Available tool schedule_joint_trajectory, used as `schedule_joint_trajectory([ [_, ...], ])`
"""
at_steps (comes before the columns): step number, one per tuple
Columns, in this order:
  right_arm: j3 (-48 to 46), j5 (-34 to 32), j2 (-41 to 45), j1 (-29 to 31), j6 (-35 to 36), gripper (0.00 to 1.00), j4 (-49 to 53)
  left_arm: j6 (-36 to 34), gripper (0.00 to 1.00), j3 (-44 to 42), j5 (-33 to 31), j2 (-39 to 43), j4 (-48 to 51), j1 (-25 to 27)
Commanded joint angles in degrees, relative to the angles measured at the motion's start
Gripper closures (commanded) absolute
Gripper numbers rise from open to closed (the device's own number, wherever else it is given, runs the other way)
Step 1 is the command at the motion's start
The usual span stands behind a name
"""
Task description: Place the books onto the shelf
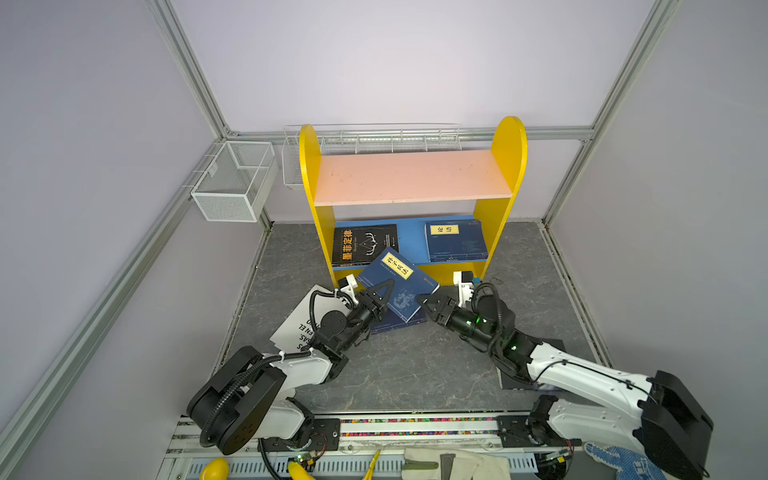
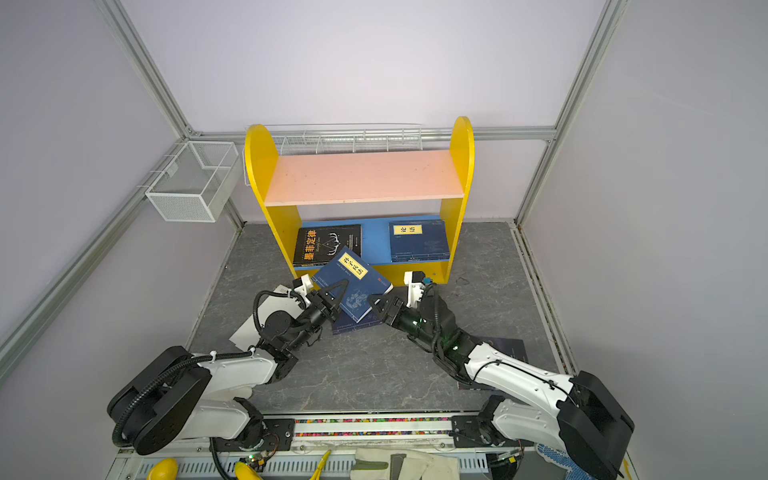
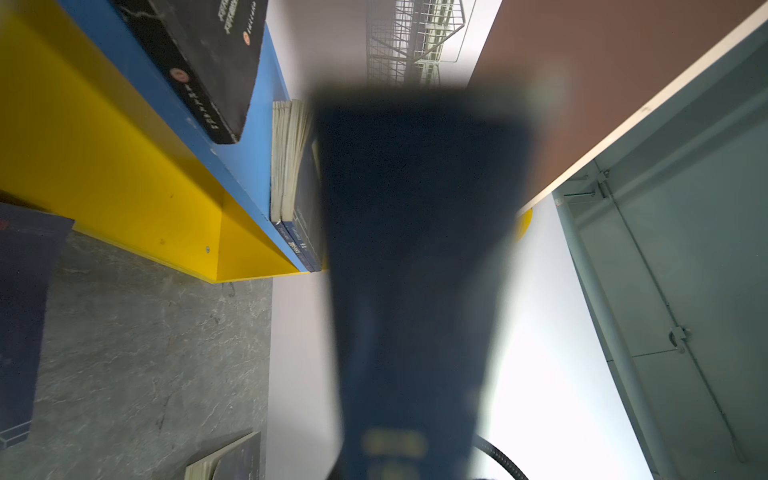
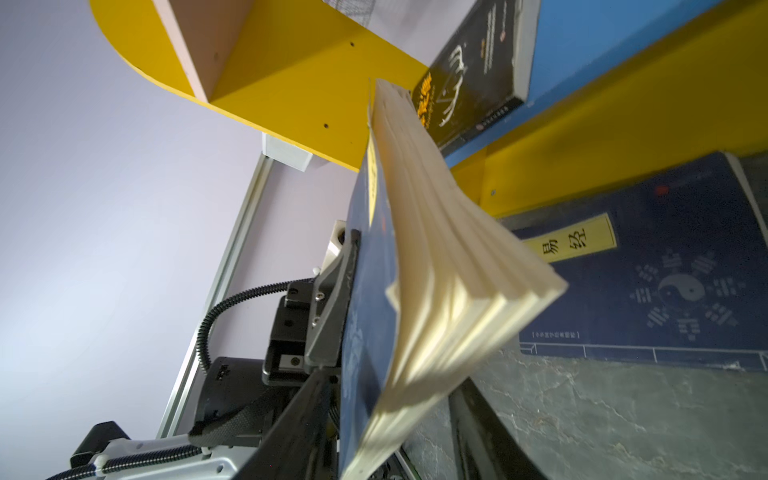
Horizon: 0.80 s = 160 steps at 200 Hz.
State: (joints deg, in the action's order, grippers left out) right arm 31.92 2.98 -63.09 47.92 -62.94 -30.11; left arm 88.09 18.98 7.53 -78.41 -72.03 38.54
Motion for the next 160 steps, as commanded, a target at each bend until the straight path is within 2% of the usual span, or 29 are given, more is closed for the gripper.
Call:
schedule_joint_trajectory([
  [1, 1.3, -3.7, 2.1, 0.4, 3.7, 0.53, -1.7, 1.5, 1.00, 2.8, 0.6, 0.3, -4.9, 0.4],
  [27, 3.8, -2.9, 1.5, 0.4, 4.6, 0.52, 0.9, 1.4, 1.00, 3.5, 0.4, 0.1, -5.3, 0.9],
  [66, 3.7, -2.6, 1.2, 1.2, 3.0, 0.25, 4.3, 1.0, 1.00, 4.9, -0.7, 0.1, -7.3, 0.9],
  [83, 3.4, -2.5, 0.5, 1.8, 2.9, 0.22, 2.8, 1.1, 1.00, 6.8, 0.6, -0.2, -6.6, 0.9],
  [113, 4.9, -2.0, -3.3, 2.5, 3.1, 0.41, -1.4, 2.0, 1.00, 7.5, 0.8, -1.0, -8.1, 1.0],
  [136, 5.6, -1.7, -6.6, 2.6, 2.7, 0.50, -8.3, 2.0, 1.00, 7.1, 0.7, -0.7, -7.3, 1.1],
  [160, 6.4, -4.8, -6.6, 2.6, 4.2, 0.61, -9.5, 2.0, 1.00, 6.3, 0.2, -0.3, -7.4, 1.0],
])
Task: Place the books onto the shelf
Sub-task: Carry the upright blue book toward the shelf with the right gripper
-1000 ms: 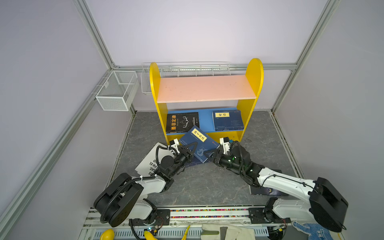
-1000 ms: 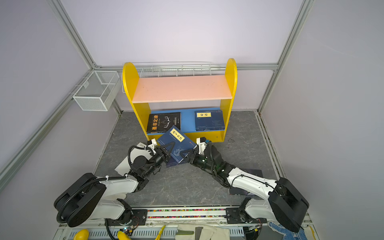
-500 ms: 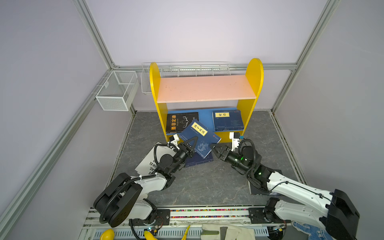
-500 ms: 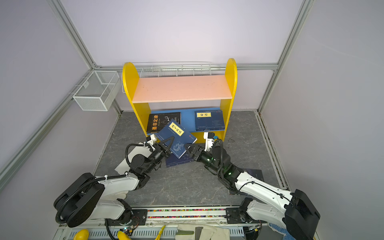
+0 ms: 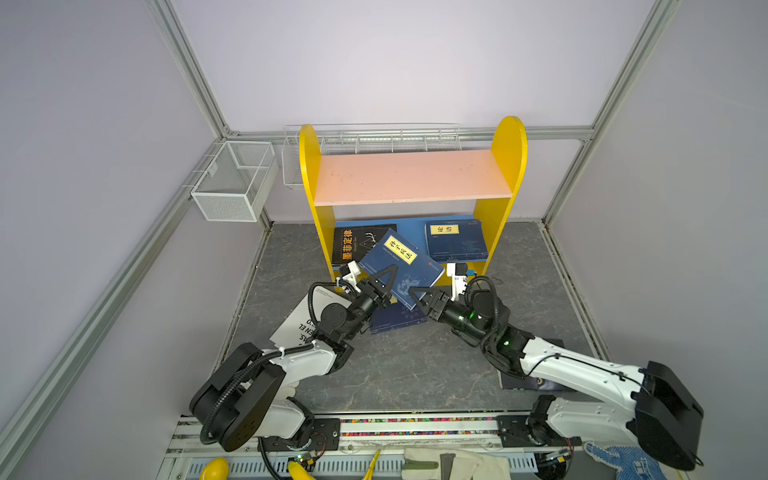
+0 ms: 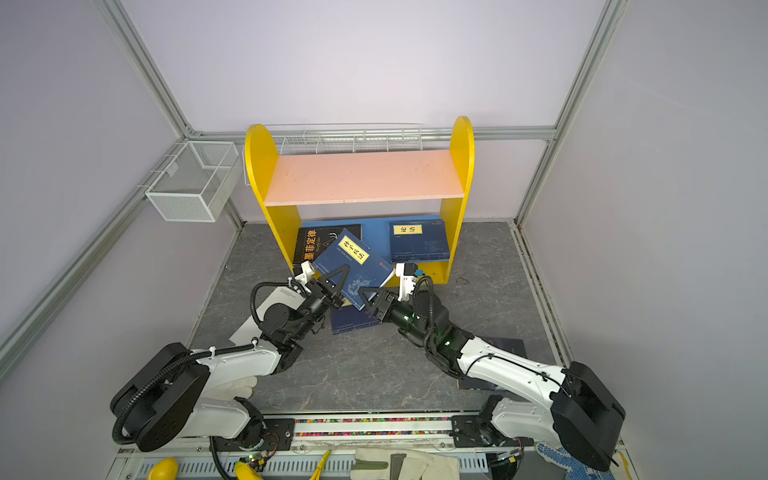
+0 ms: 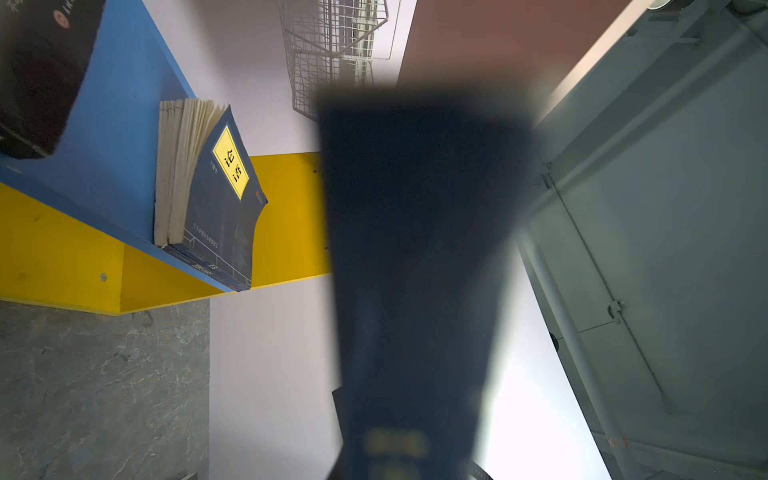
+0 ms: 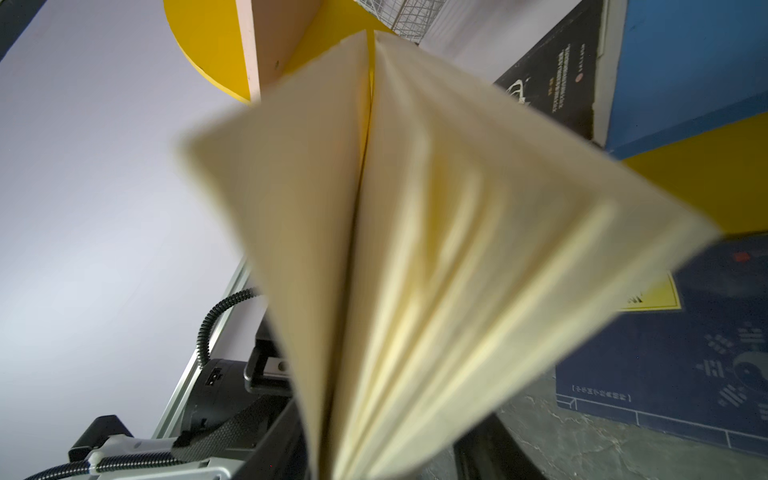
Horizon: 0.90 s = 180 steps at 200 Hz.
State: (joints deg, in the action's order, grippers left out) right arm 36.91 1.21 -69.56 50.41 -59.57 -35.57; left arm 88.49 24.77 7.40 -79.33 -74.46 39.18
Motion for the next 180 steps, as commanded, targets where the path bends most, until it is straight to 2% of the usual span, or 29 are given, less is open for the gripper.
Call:
schedule_joint_trajectory([
  [1, 1.3, -3.2, 0.0, 0.1, 0.9, 0.61, -3.9, 1.6, 1.00, 0.4, 0.4, 0.8, -5.0, 0.4],
  [36, 1.4, -10.8, 5.0, 0.2, 4.3, 0.70, 2.5, 1.2, 1.00, 0.3, 0.3, 1.5, -3.8, 0.4],
  [71, 2.6, -14.2, 8.4, 0.0, 7.8, 0.77, 6.7, 1.2, 1.00, 1.2, 1.3, 0.9, -2.8, 0.5],
  [119, 7.5, -11.4, 5.1, -1.0, 8.9, 0.77, 9.6, 1.4, 1.00, 3.2, 2.6, -0.8, -3.9, 0.8],
  [136, 8.0, -10.3, 3.9, -1.0, 8.7, 0.74, 8.7, 1.4, 1.00, 3.6, 2.7, -1.0, -3.9, 1.0],
  [180, 9.4, -11.3, 2.7, -1.7, 9.2, 0.74, 9.7, 1.3, 1.00, 4.0, 3.0, -1.1, -2.7, 1.3],
])
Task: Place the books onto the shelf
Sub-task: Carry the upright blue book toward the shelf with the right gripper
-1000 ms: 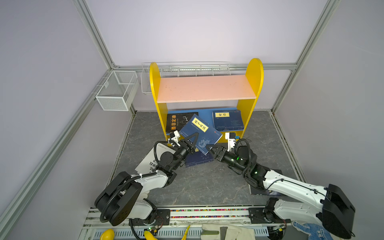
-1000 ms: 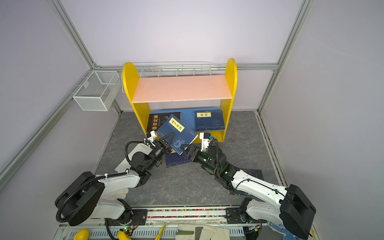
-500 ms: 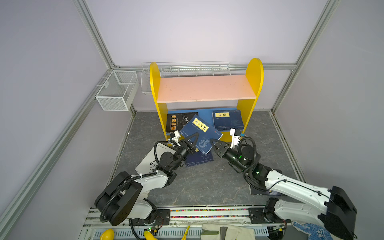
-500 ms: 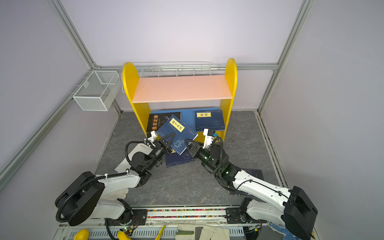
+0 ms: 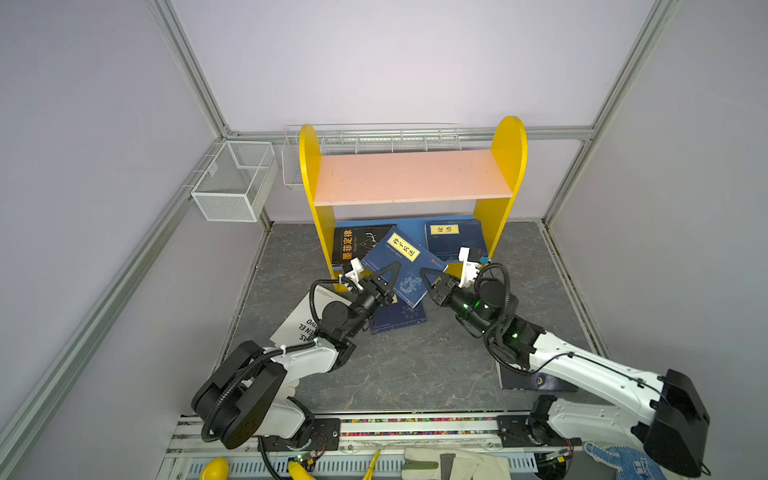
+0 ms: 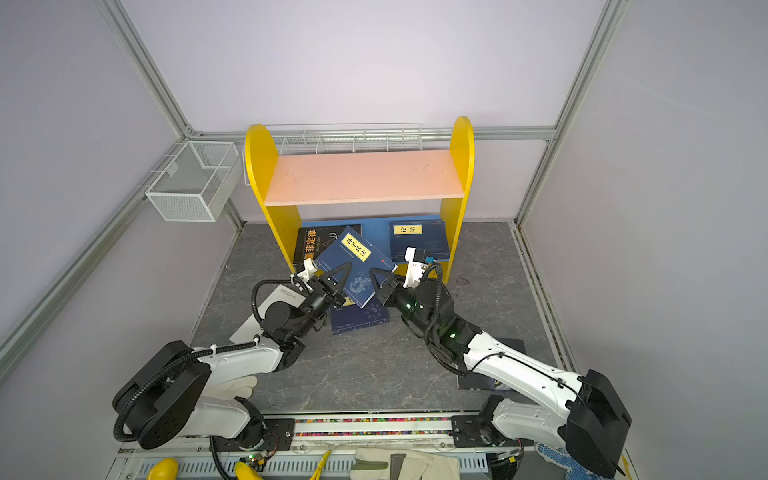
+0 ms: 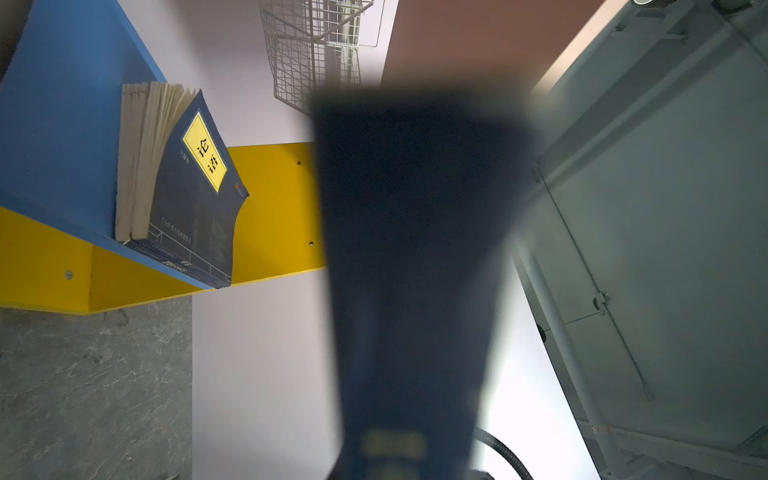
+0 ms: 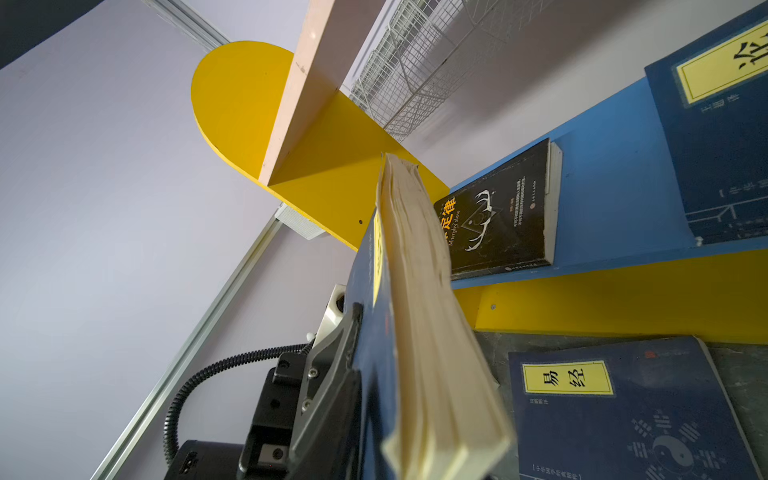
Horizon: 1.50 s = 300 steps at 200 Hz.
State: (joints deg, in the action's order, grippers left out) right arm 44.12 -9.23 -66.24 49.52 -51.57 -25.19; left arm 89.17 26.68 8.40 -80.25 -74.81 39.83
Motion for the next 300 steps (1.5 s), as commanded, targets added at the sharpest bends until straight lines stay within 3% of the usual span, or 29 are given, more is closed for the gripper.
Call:
schedule_joint_trajectory([
  [1, 2.2, -0.9, -0.7, -0.7, 1.3, 0.74, -0.7, 0.6, 1.00, 2.0, 2.0, -0.2, -2.4, 0.7],
  [67, 5.9, 2.8, -6.6, -1.5, 0.2, 0.65, -1.6, 0.8, 1.00, 2.3, 2.0, -0.6, -3.6, 0.9],
  [129, 5.6, 1.4, -3.5, -3.0, 0.5, 0.81, 2.3, 0.7, 1.00, 1.7, 2.6, -1.1, -3.9, 0.9],
  [141, 5.6, 2.4, -1.8, -4.4, 0.1, 0.84, 5.3, 0.5, 0.82, 2.0, 4.2, -1.5, -3.8, 0.6],
  [158, 5.8, 10.5, 0.6, -8.8, -0.9, 0.85, 9.6, 0.6, 0.51, 2.4, 8.2, -2.5, -3.4, -0.8],
  [184, 12.2, 27.8, 3.2, -18.0, -0.5, 0.86, 22.6, 4.0, 0.35, 2.5, 18.6, -6.6, -6.3, -5.1],
  [207, 16.3, 43.5, 5.6, -25.6, 2.5, 0.84, 31.7, 1.5, 0.28, 2.8, 25.2, -7.2, -4.9, -7.4],
  [230, 18.4, 54.4, 7.5, -31.8, 4.2, 0.84, 38.4, -5.8, 0.24, 6.0, 30.7, -4.6, 6.3, -7.6],
  [270, 19.1, 62.1, 8.5, -36.2, 9.1, 0.84, 45.5, -23.5, 0.22, 11.5, 33.4, 6.5, 31.0, -7.3],
  [300, 16.9, 64.1, 8.3, -36.4, 7.2, 0.85, 40.0, -37.4, 0.22, 15.5, 30.7, 15.8, 51.9, -5.5],
])
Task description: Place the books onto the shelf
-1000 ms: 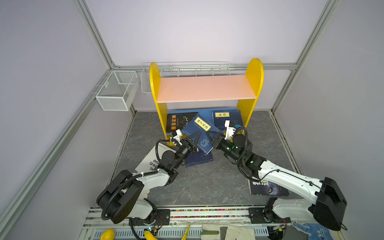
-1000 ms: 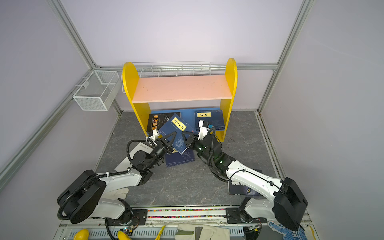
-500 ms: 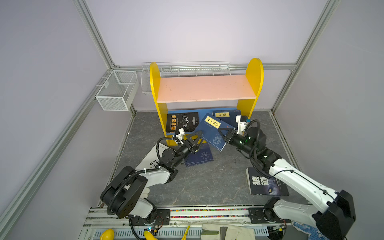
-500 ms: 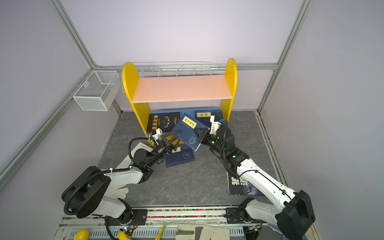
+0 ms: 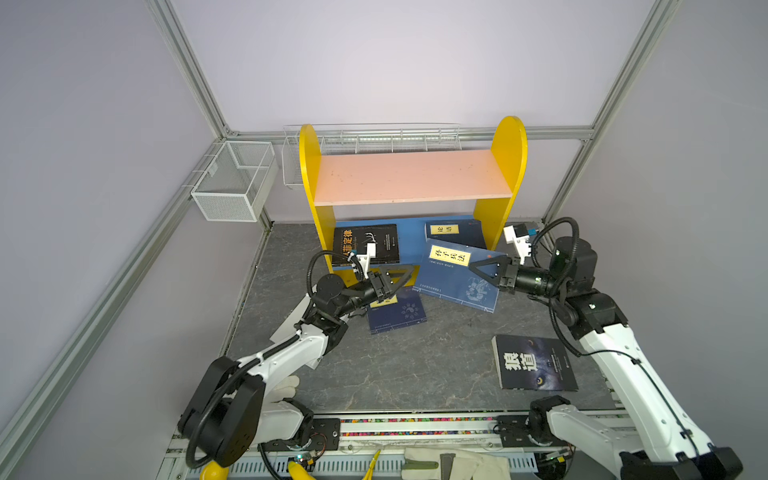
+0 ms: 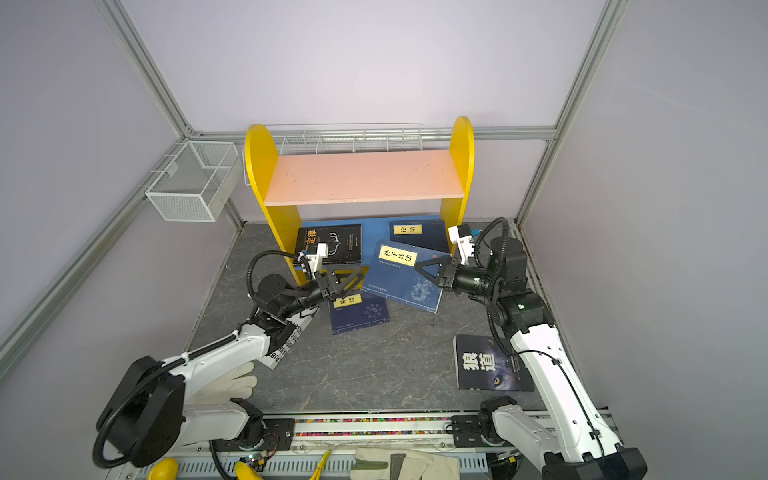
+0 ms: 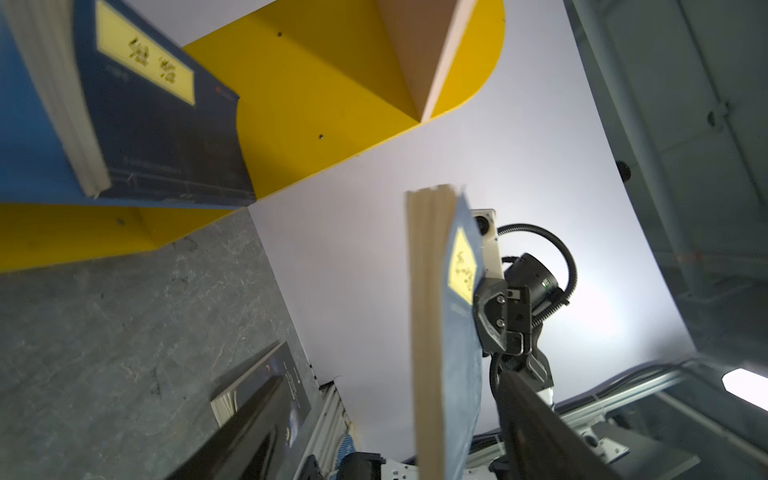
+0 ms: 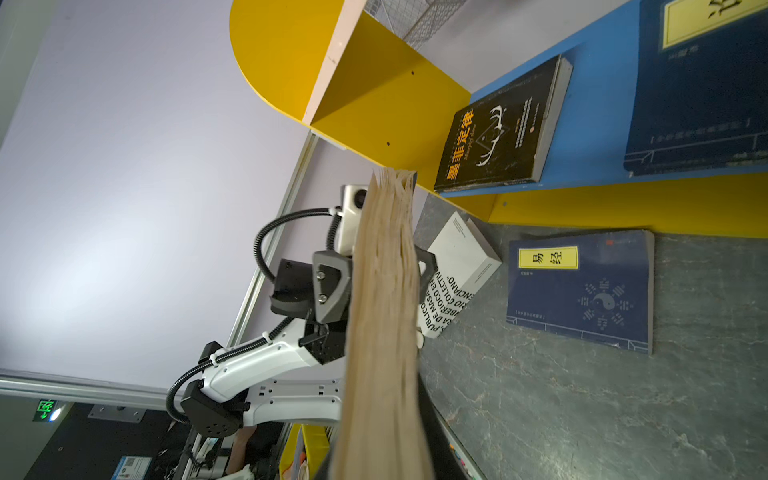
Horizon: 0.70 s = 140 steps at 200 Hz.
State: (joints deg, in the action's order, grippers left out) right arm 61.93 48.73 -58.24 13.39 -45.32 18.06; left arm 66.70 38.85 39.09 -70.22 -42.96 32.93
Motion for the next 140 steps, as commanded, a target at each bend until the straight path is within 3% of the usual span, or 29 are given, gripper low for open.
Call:
schedule_joint_trajectory([
  [1, -1.0, 6.2, 0.3, -0.3, 0.8, 0.85, -3.6, -15.3, 0.22, 3.4, -0.1, 6.0, 20.6, 1.5],
  [64, -0.9, 11.3, -0.1, -0.3, -0.6, 0.83, -7.5, -26.5, 0.19, 5.4, -2.8, 9.7, 39.1, 2.0],
  [121, -3.7, 13.1, -1.4, 1.2, -1.7, 0.83, -11.0, -20.8, 0.25, 4.9, 7.8, 7.1, 24.9, 2.1],
  [140, -3.9, 13.3, -1.9, 2.0, -2.4, 0.83, -13.5, -19.5, 0.37, 4.3, 8.7, 6.0, 23.3, 2.1],
])
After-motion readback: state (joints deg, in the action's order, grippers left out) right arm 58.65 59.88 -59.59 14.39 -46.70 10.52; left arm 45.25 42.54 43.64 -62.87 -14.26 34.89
